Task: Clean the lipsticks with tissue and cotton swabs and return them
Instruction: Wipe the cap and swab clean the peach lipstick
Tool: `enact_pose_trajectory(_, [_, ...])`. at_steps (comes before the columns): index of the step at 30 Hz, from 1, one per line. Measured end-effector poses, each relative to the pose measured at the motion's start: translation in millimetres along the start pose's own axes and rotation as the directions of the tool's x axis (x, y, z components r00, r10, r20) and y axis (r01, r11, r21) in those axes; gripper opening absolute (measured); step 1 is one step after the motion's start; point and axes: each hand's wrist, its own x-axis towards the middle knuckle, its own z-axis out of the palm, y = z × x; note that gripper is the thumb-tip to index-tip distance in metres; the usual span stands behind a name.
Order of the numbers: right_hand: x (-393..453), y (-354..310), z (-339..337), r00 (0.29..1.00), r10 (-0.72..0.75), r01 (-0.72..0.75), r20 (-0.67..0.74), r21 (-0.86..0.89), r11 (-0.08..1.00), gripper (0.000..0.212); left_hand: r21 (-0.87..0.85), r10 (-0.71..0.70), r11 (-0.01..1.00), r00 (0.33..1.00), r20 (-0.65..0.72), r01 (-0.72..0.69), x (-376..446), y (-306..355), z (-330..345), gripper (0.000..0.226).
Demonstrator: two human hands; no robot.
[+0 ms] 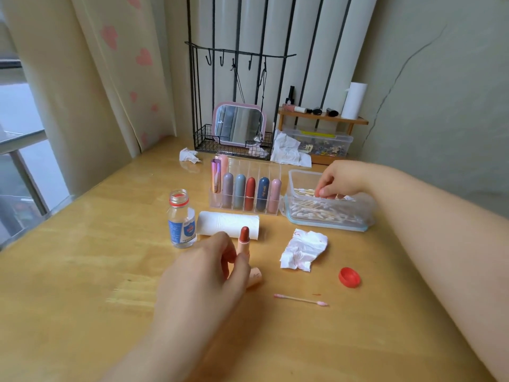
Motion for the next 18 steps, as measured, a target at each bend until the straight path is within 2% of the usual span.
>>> enact_pose_trajectory(3, [14.3, -2.7, 3.8, 0.995, 0.043, -0.039, 0.091, -0.052, 0.998, 0.012, -0.022, 0.062, 0.998, 0.998, 0.000, -0.062, -1.1, -5.6, 3.7, 0.023])
enact_pose_trajectory(6, [17.6, 0.5, 9.4, 0.981, 0.087, -0.081, 0.173, -0.044, 0.996, 0.014, -0.058, 0.133, 0.990, 0.989, 0.070, -0.130, -1.6, -9.2, 8.8, 0.018])
enact_pose_trajectory(9, [17.4, 3.5, 12.8, 0.977, 0.098, -0.101, 0.188, 0.006, 0.995, 0.017, -0.083, 0.217, 0.974, 0.969, 0.115, -0.209, -3.7, -10.7, 13.9, 0.017])
enact_pose_trajectory(12, [16.9, 3.1, 13.6, 0.975, 0.093, -0.100, 0.202, 0.022, 0.995, 0.007, -0.085, 0.259, 0.965, 0.955, 0.142, -0.249, -4.8, -11.5, 18.3, 0.012])
enact_pose_trajectory(15, [19.3, 6.5, 15.6, 0.982, 0.083, -0.087, 0.170, 0.019, 0.996, 0.006, -0.068, 0.292, 0.956, 0.947, 0.132, -0.285, -2.3, -14.5, 20.7, 0.013])
enact_pose_trajectory(18, [17.2, 11.6, 17.7, 0.999, 0.042, -0.042, 0.005, 0.045, 0.998, 0.004, -0.075, 0.294, 0.955, 0.948, 0.122, -0.287, -1.3, -16.1, 22.9, 0.012])
